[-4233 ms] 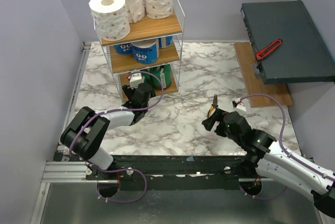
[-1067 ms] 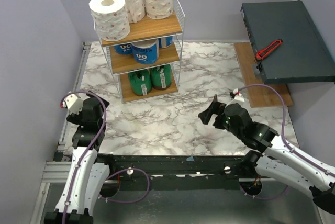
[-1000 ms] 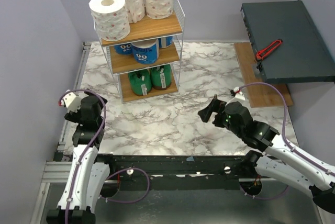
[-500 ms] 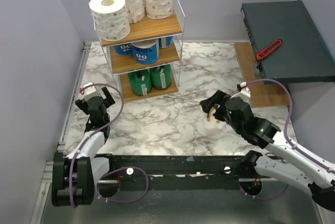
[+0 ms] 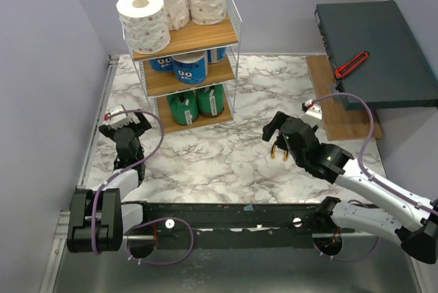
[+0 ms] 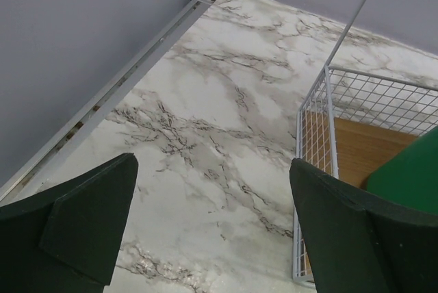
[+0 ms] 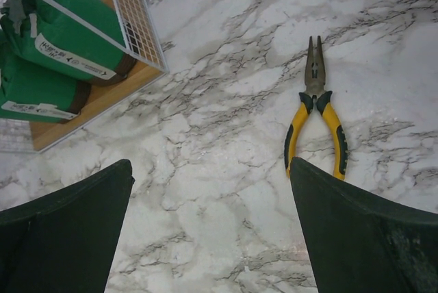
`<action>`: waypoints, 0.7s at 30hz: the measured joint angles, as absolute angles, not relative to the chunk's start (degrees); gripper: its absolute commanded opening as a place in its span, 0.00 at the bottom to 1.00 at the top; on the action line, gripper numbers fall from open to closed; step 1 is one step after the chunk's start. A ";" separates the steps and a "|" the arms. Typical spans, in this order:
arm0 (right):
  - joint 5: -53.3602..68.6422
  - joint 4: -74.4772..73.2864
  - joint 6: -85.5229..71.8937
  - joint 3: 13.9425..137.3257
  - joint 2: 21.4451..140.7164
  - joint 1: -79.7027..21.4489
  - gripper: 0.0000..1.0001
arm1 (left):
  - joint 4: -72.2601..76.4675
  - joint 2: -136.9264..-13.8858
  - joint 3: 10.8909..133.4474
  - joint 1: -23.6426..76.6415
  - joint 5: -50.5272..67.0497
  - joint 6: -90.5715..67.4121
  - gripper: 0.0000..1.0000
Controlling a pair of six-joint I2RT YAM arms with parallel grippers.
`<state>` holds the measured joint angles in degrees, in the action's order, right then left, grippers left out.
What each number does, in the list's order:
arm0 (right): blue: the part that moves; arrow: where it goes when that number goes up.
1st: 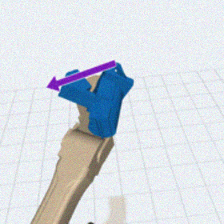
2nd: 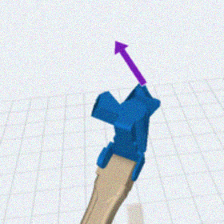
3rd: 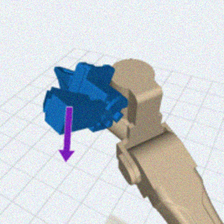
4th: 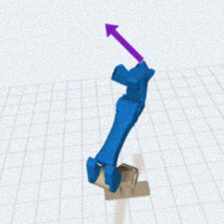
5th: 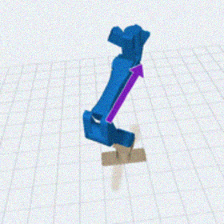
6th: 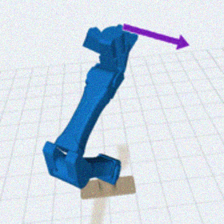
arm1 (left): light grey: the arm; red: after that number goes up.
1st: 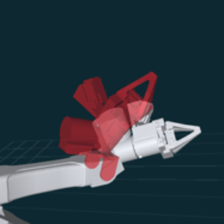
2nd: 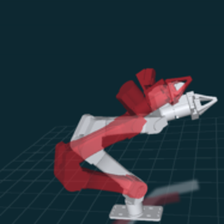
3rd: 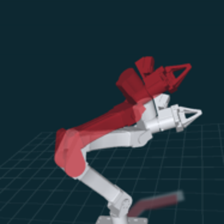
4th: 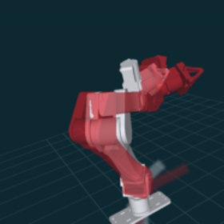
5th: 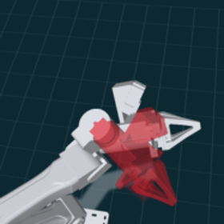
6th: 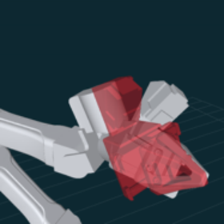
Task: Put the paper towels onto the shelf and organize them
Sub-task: Reset both arms
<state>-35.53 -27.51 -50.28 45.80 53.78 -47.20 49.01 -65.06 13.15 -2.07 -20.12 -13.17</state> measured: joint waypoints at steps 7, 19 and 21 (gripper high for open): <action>-39.46 -22.61 -44.93 43.38 51.57 -47.20 1.00 | 53.89 -69.95 13.72 3.60 -19.38 -6.55 0.98; -45.71 16.69 -17.37 22.11 46.37 -47.20 1.00 | 59.46 -72.88 13.32 3.84 -20.18 -4.32 0.98; -45.69 23.49 -13.28 18.70 46.98 -47.13 1.00 | 60.45 -72.88 13.06 3.77 -20.10 -4.32 0.98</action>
<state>-45.69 23.49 -13.28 18.70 46.98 -47.13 60.45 -72.88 13.06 3.77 -20.10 -4.32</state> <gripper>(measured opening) 0.998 0.984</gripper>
